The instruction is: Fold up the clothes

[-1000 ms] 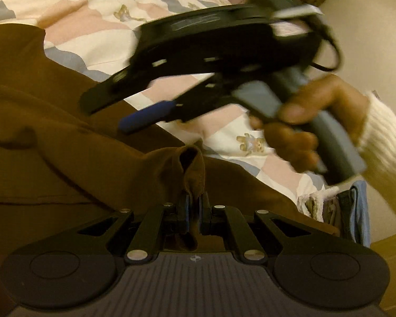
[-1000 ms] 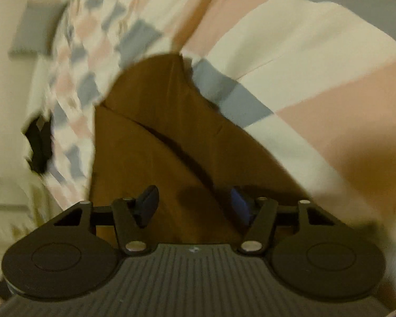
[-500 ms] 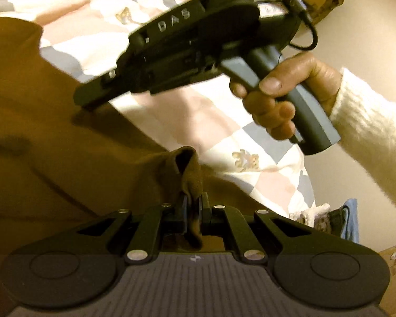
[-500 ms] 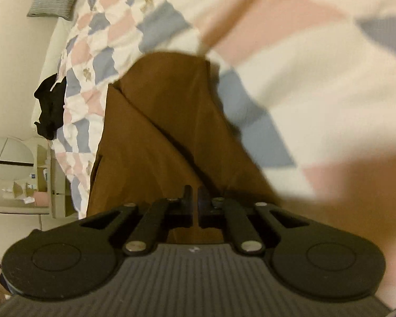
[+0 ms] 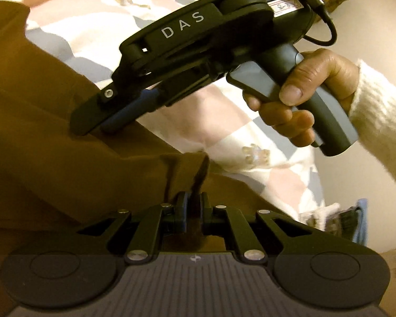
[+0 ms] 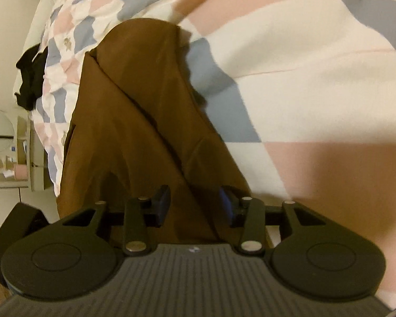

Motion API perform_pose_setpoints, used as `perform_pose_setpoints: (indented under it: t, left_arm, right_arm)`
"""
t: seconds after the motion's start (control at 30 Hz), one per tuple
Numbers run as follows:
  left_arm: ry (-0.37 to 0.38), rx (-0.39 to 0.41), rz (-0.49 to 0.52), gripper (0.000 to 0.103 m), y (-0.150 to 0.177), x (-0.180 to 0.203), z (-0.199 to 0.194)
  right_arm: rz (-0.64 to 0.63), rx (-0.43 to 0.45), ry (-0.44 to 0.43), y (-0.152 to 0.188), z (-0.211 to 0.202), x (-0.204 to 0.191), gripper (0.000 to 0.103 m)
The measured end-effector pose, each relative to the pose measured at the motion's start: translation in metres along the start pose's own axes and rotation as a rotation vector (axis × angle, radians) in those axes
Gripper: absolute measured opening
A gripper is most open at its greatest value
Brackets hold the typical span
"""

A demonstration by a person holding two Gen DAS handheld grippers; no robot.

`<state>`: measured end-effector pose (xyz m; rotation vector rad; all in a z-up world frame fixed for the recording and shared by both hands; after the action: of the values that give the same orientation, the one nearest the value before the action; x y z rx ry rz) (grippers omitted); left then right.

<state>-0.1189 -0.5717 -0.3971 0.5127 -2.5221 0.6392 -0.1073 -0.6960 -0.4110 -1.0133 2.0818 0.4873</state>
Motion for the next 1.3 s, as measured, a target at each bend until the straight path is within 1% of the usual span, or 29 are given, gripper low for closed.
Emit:
perform_pose_setpoints:
  t: [0.03, 0.1, 0.13, 0.17, 0.2, 0.23, 0.27, 0.3, 0.33, 0.4, 0.47, 0.53, 0.57, 0.6, 0.63, 0.67, 0.7, 0.73, 0.77, 0.83, 0.9, 0.97, 1.03, 1.07, 1.13, 1.2, 1.23, 1.27, 1.3]
  left_arm:
    - [-0.01, 0.006, 0.015, 0.007, 0.0, 0.002, -0.002]
    - [-0.024, 0.016, 0.053, 0.015, 0.001, 0.009, -0.007]
    - [-0.025, 0.019, 0.07, 0.02, 0.002, 0.012, -0.01]
    - [-0.025, 0.02, 0.084, 0.021, 0.004, 0.015, -0.013]
    - [-0.023, 0.019, 0.097, 0.021, 0.006, 0.016, -0.017]
    - [-0.015, 0.016, 0.106, 0.021, 0.008, 0.015, -0.023]
    - [-0.013, 0.014, 0.114, 0.023, 0.009, 0.013, -0.029]
    - [-0.021, 0.014, 0.121, 0.023, 0.01, 0.008, -0.037]
    - [-0.031, 0.017, 0.13, 0.023, 0.011, 0.003, -0.044]
    - [-0.071, 0.04, 0.154, 0.025, 0.008, -0.008, -0.055]
    - [-0.133, 0.059, 0.169, 0.025, 0.001, -0.029, -0.068]
    - [-0.2, 0.078, 0.185, 0.025, -0.007, -0.054, -0.081]
    - [-0.236, 0.09, 0.194, 0.025, -0.013, -0.067, -0.086]
    - [-0.268, 0.097, 0.197, 0.025, -0.021, -0.078, -0.089]
    - [-0.293, 0.098, 0.196, 0.022, -0.029, -0.088, -0.09]
    - [-0.293, 0.094, 0.201, 0.022, -0.037, -0.093, -0.09]
    - [-0.277, 0.095, 0.216, 0.021, -0.044, -0.096, -0.089]
    - [-0.268, 0.1, 0.239, 0.014, -0.05, -0.095, -0.087]
    - [-0.254, 0.104, 0.268, 0.011, -0.056, -0.092, -0.083]
    - [-0.207, 0.102, 0.315, 0.008, -0.062, -0.083, -0.075]
    - [-0.155, 0.094, 0.363, 0.008, -0.062, -0.072, -0.062]
    - [-0.146, 0.077, 0.392, 0.008, -0.057, -0.065, -0.046]
    - [-0.146, 0.048, 0.387, 0.008, -0.053, -0.064, -0.028]
    - [-0.154, 0.032, 0.387, 0.009, -0.05, -0.066, -0.021]
    - [-0.177, 0.021, 0.408, 0.01, -0.046, -0.067, -0.009]
    - [-0.171, 0.034, 0.418, 0.012, -0.047, -0.065, -0.01]
    - [-0.165, 0.041, 0.413, 0.012, -0.048, -0.064, -0.015]
    - [-0.16, 0.048, 0.408, 0.012, -0.05, -0.064, -0.019]
    - [-0.157, 0.056, 0.403, 0.012, -0.051, -0.064, -0.024]
  right_arm:
    - [0.01, 0.016, -0.003, 0.001, -0.005, 0.003, 0.038]
    - [0.04, 0.083, 0.001, 0.005, -0.022, 0.007, 0.041]
    - [0.065, 0.134, 0.001, 0.01, -0.032, 0.009, 0.042]
    - [0.095, 0.201, -0.004, 0.019, -0.045, 0.011, 0.042]
    - [0.127, 0.27, -0.007, 0.031, -0.057, 0.012, 0.042]
    - [0.165, 0.342, -0.004, 0.046, -0.069, 0.014, 0.044]
    - [0.203, 0.407, 0.009, 0.062, -0.078, 0.015, 0.054]
    - [0.241, 0.461, 0.042, 0.081, -0.084, 0.016, 0.06]
    - [0.278, 0.508, 0.073, 0.099, -0.089, 0.017, 0.069]
    - [0.348, 0.58, 0.126, 0.127, -0.089, 0.017, 0.07]
    - [0.406, 0.641, 0.151, 0.147, -0.083, 0.015, 0.07]
    - [0.427, 0.648, 0.168, 0.153, -0.067, 0.01, 0.07]
    - [0.428, 0.628, 0.194, 0.153, -0.056, 0.008, 0.068]
    - [0.429, 0.614, 0.213, 0.154, -0.047, 0.007, 0.062]
    - [0.43, 0.61, 0.22, 0.155, -0.04, 0.007, 0.027]
    - [0.43, 0.606, 0.228, 0.157, -0.033, 0.007, 0.006]
    - [0.434, 0.616, 0.234, 0.159, -0.03, 0.007, 0.004]
    - [0.436, 0.656, 0.239, 0.161, -0.036, 0.005, 0.004]
    - [0.411, 0.7, 0.246, 0.164, -0.045, -0.002, 0.004]
    - [0.327, 0.795, 0.259, 0.168, -0.065, -0.022, 0.004]
    - [0.254, 0.854, 0.257, 0.171, -0.08, -0.039, 0.004]
    - [0.255, 0.848, 0.258, 0.176, -0.079, -0.04, 0.004]
    - [0.311, 0.818, 0.266, 0.18, -0.068, -0.024, 0.004]
    - [0.351, 0.82, 0.261, 0.182, -0.062, -0.012, 0.005]
    - [0.434, 0.831, 0.236, 0.186, -0.056, 0.006, 0.012]
    - [0.51, 0.849, 0.177, 0.188, -0.051, 0.02, 0.028]
    - [0.526, 0.856, 0.162, 0.187, -0.048, 0.019, 0.037]
    - [0.525, 0.862, 0.178, 0.184, -0.049, 0.013, 0.037]
    - [0.524, 0.868, 0.194, 0.182, -0.05, 0.007, 0.033]
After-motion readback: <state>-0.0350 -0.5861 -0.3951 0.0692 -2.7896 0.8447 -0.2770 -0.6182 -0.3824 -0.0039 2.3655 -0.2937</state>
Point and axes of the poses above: each gripper's, at about its wrist camera, not at the fingertips, and z roughly the way its jaws point, x to its right, y to its underside, the point moved 6 cm from there along z, roughly the way its jaws point, and after that the axes turned 9 degrees about -y, right-handed, at the moved point
